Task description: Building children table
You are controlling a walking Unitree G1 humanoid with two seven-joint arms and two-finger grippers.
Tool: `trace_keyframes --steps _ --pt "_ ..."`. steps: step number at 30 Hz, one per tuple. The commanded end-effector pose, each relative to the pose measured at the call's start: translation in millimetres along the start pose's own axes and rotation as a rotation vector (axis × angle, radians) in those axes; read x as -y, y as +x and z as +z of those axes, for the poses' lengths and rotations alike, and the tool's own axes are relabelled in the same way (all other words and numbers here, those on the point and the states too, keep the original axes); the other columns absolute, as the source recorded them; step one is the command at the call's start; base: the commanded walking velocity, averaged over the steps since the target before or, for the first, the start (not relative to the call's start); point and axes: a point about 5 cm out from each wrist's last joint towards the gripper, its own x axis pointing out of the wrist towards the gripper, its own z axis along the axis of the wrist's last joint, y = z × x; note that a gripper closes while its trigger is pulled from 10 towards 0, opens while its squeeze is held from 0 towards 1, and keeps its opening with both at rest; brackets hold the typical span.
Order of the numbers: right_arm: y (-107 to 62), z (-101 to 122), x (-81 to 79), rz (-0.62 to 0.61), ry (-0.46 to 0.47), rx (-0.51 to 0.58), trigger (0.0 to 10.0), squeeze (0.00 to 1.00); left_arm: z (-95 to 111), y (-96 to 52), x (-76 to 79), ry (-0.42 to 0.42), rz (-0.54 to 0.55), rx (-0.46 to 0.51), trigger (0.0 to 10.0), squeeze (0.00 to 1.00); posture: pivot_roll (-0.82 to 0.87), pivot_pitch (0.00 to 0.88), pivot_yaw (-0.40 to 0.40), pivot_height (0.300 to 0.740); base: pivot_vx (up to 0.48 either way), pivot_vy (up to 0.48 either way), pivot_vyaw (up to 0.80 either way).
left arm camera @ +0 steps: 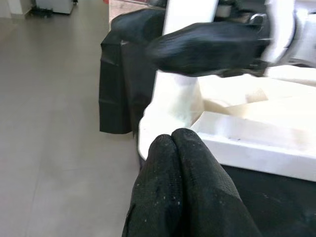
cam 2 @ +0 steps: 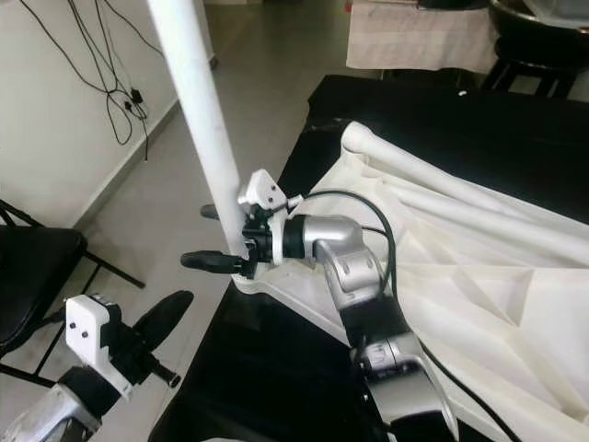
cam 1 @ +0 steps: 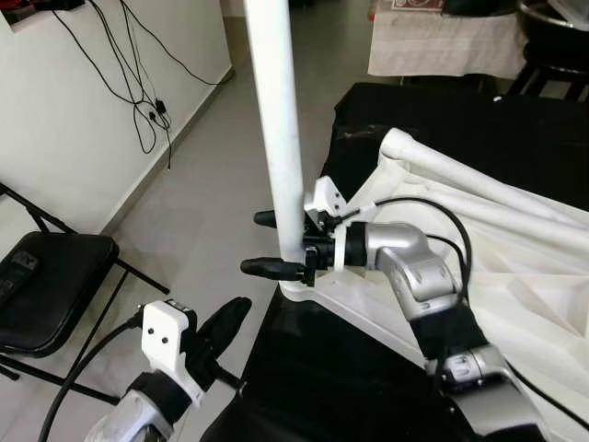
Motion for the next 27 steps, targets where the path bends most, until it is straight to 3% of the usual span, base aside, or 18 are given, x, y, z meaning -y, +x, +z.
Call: trace_keyframes --steps 1,10,13,14,15,16,17,18,19,20,21,22,23,27 --pt "10.9 -2.7 -5.5 0.104 0.008 -0.018 0.0 0.0 -1.6 -2.4 3.8 -0.007 -0.018 -0.019 10.0 0.0 0.0 0.163 0.034 0.74 0.0 0.0 0.0" --pt "-1.2 -7.2 -1.9 0.151 0.018 -0.065 0.0 0.0 -0.7 -3.9 8.0 -0.004 -0.033 -0.021 10.0 0.0 0.0 0.175 0.034 0.74 0.0 0.0 0.0" --pt "-13.4 -14.3 0.2 0.068 0.019 -0.069 0.0 0.0 -0.3 -4.1 7.4 -0.001 -0.028 -0.019 10.0 0.0 -0.01 0.181 0.029 0.74 0.0 0.0 0.0" --pt "-30.7 -23.4 2.5 -0.09 0.017 -0.072 0.0 0.0 0.2 -4.3 6.0 0.006 -0.019 -0.017 10.0 0.0 -0.02 0.183 0.023 0.74 0.0 0.0 0.0" --pt "-38.5 -27.7 1.8 -0.17 0.022 -0.076 0.0 0.0 0.4 -4.4 5.2 0.009 -0.015 -0.016 10.0 0.0 -0.02 0.184 0.021 0.74 0.0 0.0 0.0" --pt "-44.6 -31.8 -0.7 -0.245 0.029 -0.081 0.0 0.0 0.5 -4.7 4.2 0.012 -0.012 -0.016 10.0 0.0 -0.02 0.183 0.019 0.74 0.0 0.0 0.0" --pt "-44.6 -31.8 -0.7 -0.245 0.029 -0.081 0.0 0.0 0.5 -4.7 4.2 0.012 -0.012 -0.016 10.0 0.0 -0.02 0.183 0.019 0.74 0.0 0.0 0.0" --pt "-51.1 -42.0 -2.6 -0.45 0.078 -0.098 0.0 0.0 0.6 -5.7 2.8 0.016 -0.006 -0.016 10.0 0.0 -0.03 0.184 0.013 0.74 0.0 0.0 0.0" --pt "-51.1 -42.0 -2.6 -0.45 0.078 -0.098 0.0 0.0 0.6 -5.7 2.8 0.016 -0.006 -0.016 10.0 0.0 -0.03 0.184 0.013 0.74 0.0 0.0 0.0" --pt "-56.5 -49.9 -5.0 -0.595 0.114 -0.117 0.0 0.0 0.2 -6.8 1.6 0.019 -0.003 -0.017 10.0 0.0 -0.04 0.179 -0.004 0.74 0.0 0.0 0.0" --pt "-68.3 -63.0 -8.9 -0.967 0.148 -0.175 0.0 0.0 0.6 -7.0 -0.9 0.019 0.005 -0.016 10.0 0.0 -0.06 0.181 0.013 0.74 0.0 0.0 0.0" --pt "-68.3 -63.0 -8.9 -0.967 0.148 -0.175 0.0 0.0 0.6 -7.0 -0.9 0.019 0.005 -0.016 10.0 0.0 -0.06 0.181 0.013 0.74 0.0 0.0 0.0" --pt "-66.2 -74.3 -41.1 -1.158 0.169 -0.243 0.0 0.0 0.3 -4.6 -4.3 0.023 0.004 -0.017 10.0 0.0 -0.06 0.174 0.036 0.74 0.0 0.0 0.0" --pt "-57.5 -69.0 -42.5 -1.12 0.105 -0.238 0.0 0.0 -1.1 -2.7 -7.2 0.027 -0.001 -0.025 10.0 0.0 -0.07 0.152 0.047 0.74 0.0 0.0 0.0"
